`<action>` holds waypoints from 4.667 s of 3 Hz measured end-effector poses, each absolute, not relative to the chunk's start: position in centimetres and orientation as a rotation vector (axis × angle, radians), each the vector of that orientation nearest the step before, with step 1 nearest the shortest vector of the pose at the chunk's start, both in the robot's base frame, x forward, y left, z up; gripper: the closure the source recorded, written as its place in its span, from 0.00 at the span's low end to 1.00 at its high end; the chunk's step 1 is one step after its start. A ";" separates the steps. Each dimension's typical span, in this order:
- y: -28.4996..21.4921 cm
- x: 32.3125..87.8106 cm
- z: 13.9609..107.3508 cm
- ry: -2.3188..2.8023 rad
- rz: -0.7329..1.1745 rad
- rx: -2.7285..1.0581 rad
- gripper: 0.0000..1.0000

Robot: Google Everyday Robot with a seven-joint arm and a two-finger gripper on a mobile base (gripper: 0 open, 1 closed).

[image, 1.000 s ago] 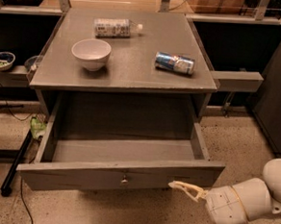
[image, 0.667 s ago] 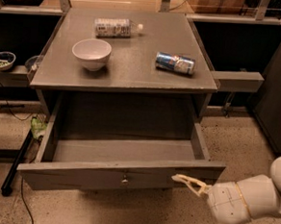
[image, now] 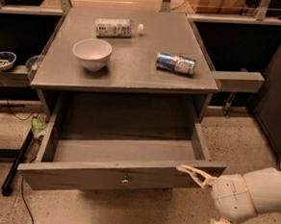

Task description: Open top drawer

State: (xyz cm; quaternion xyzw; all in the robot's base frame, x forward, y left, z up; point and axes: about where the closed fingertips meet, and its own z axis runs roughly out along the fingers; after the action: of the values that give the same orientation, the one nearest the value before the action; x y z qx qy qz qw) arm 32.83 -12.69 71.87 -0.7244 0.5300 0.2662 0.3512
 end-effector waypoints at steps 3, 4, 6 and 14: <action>-9.0 37.9 71.6 1.385 0.609 -1.947 0.00; -6.9 40.1 70.8 1.380 0.620 -1.966 0.00; -4.6 41.9 69.2 1.375 0.652 -1.988 0.00; -6.1 37.2 66.8 1.327 0.676 -2.121 0.00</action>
Offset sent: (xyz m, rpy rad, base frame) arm 0.0465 0.0363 0.0069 -0.1274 -0.0847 0.0133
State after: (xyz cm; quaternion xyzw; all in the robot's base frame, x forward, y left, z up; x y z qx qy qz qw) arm 37.19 -6.12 66.82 -0.7877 0.4927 0.2509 0.2717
